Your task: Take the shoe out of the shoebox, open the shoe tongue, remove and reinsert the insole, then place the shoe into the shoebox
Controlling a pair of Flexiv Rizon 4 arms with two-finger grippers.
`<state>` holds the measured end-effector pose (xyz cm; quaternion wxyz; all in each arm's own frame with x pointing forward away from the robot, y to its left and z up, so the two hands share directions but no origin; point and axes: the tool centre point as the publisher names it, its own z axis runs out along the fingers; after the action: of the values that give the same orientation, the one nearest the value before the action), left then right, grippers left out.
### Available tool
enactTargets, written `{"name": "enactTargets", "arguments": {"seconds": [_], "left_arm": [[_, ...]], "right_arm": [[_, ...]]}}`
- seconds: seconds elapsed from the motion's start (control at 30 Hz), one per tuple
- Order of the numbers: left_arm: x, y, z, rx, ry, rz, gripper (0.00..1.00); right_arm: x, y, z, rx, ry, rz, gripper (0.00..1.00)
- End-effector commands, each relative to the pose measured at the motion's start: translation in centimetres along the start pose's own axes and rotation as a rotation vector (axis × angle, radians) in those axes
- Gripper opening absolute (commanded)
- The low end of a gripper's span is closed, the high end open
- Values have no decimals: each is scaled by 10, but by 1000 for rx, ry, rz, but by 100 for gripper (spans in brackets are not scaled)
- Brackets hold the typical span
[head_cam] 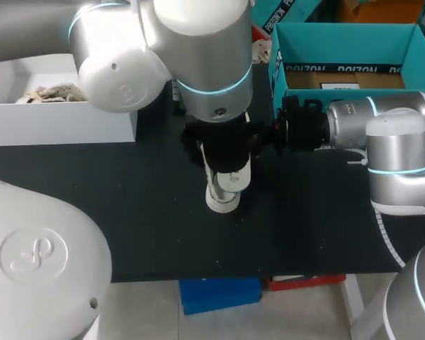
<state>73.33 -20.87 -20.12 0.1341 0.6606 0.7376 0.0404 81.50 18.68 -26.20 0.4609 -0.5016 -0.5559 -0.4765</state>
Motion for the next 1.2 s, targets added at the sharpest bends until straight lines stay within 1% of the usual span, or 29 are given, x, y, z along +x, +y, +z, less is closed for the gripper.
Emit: {"name": "enactTargets", "arguments": {"seconds": [0.03, 0.13, 0.27, 0.33, 0.47, 0.63, 0.77, 1.0, 1.2], "left_arm": [[7, -1, 4, -3, -79, -15, 100], [7, 2, 6, 9, -112, -15, 100], [0, 11, 11, 44, -62, -6, 100], [-5, 17, 11, 44, -57, -1, 100], [-12, 35, 7, 34, -49, 4, 100], [-19, 58, 2, -1, -61, 8, 100], [-24, 78, 2, -4, -64, 7, 100], [-24, 107, 2, 5, -76, -17, 100], [-16, 132, 6, 18, -92, -45, 100]], "right_arm": [[0, 0, 1, -2, -3, 0, 0], [0, 0, 1, -2, -3, 0, 0], [0, 0, 1, -2, -3, 0, 0], [0, 0, 1, -2, -3, 0, 0], [0, 0, 1, -2, -3, 0, 0], [0, 0, 1, -2, -3, 0, 0], [0, 0, 1, -2, -3, 0, 0], [0, 0, 1, -2, -3, 0, 0], [0, 0, 1, -2, -3, 0, 0]]}}
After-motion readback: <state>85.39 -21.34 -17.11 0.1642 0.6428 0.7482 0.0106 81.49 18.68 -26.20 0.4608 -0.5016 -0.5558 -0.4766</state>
